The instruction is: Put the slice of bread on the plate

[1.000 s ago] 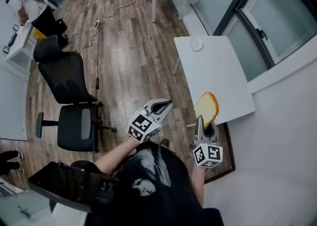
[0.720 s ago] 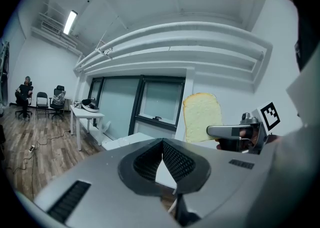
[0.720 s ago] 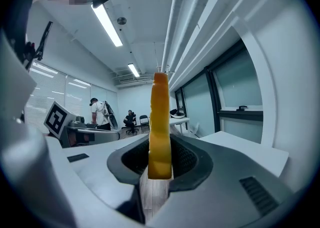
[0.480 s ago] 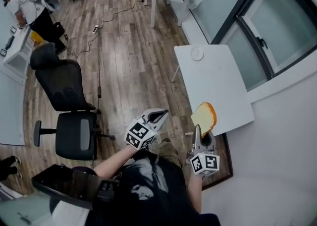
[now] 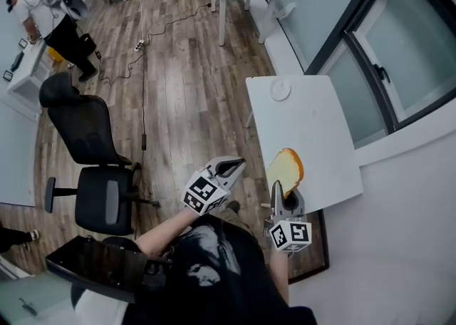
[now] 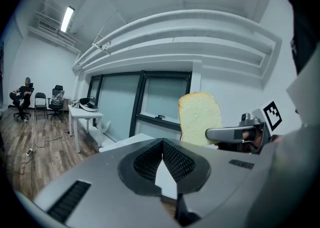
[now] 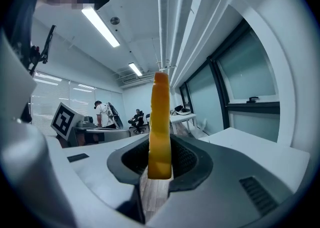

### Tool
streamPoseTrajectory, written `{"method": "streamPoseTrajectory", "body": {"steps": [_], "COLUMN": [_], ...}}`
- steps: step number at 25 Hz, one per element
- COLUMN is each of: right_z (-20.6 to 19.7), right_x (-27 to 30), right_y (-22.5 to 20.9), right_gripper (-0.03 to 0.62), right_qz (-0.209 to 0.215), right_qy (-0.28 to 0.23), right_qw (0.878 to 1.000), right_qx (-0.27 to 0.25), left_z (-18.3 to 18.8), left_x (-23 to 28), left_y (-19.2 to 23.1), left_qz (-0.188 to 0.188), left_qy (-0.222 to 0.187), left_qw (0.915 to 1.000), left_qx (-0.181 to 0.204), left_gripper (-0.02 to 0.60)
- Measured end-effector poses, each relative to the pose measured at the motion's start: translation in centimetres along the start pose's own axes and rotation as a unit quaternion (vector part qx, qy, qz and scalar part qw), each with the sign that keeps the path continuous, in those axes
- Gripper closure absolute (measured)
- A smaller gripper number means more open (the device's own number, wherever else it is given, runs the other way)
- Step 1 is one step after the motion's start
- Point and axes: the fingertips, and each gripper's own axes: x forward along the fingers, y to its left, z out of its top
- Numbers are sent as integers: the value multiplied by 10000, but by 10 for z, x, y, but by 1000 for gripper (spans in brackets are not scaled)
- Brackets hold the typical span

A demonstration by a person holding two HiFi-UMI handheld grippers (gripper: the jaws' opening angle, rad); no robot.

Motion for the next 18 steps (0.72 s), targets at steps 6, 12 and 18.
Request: {"method": "streamPoseTrajectory", "body": {"steps": [6,12,18], "right_z": [6,11,24], "right_x": [37,72,125], "right_y": [-21,-31,-34], "right_gripper": [496,496,496], "right_qz": [284,289,145], "right_qy": [108,145,187], "right_qw": [9995,9994,9996], "right_qx": [-46,83,138], "left_z": [-4,5,28], "left_x": [22,46,69], "left_y": [18,46,91], "left_qz": [164,94,-147], "left_qy": [166,208,197], "left_qw": [9997,9997,9997], "left_qx": [-100,-107,-12], "left_gripper": [578,578,578]}}
